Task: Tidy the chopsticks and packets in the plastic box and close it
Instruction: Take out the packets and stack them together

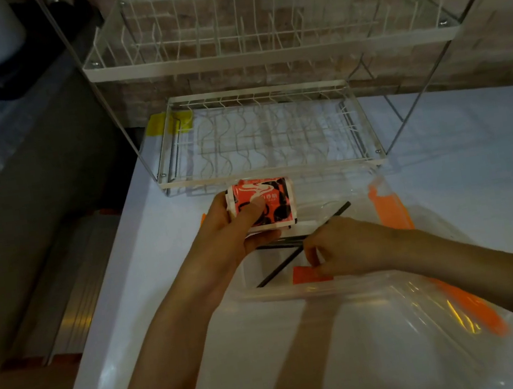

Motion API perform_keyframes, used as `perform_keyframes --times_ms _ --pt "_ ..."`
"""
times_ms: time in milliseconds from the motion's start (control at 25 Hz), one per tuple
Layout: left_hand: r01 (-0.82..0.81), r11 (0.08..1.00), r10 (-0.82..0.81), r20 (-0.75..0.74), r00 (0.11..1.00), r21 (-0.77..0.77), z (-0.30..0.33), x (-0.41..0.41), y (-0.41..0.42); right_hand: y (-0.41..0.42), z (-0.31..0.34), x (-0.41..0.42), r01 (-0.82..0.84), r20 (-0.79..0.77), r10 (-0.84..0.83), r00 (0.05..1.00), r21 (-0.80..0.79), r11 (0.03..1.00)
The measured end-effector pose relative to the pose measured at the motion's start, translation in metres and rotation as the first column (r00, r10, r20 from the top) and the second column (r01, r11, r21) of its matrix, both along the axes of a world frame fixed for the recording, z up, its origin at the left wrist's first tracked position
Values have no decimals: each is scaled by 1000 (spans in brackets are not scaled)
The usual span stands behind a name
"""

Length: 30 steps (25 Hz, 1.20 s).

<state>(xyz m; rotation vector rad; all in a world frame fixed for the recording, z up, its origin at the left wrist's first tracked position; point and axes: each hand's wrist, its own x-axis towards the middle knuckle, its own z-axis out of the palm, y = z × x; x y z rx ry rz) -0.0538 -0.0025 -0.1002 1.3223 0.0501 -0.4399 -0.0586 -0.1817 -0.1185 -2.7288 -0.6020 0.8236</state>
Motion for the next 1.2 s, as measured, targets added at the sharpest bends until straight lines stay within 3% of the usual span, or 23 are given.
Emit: perform_keyframes --times_ms 240,440,680,800,1000,1200 --pt "-58 996 61 39 997 -68 4 -1 2 -23 71 1 32 151 -73 986 261 965" --pt "34 999 -31 89 996 -40 7 -4 -7 -28 96 11 164 114 -298 948 627 762" --pt "105 972 -109 -6 994 -210 9 -7 -13 -12 82 15 186 195 -367 910 599 779" --pt "112 955 -134 -64 989 -276 9 -7 -11 -10 77 15 176 279 -354 893 508 843" --pt "117 979 -123 -24 992 -165 9 -7 -15 3 76 14 76 395 -266 879 435 897" --pt "80 990 -77 28 997 -113 4 -6 -11 7 73 15 97 322 -300 898 519 849"
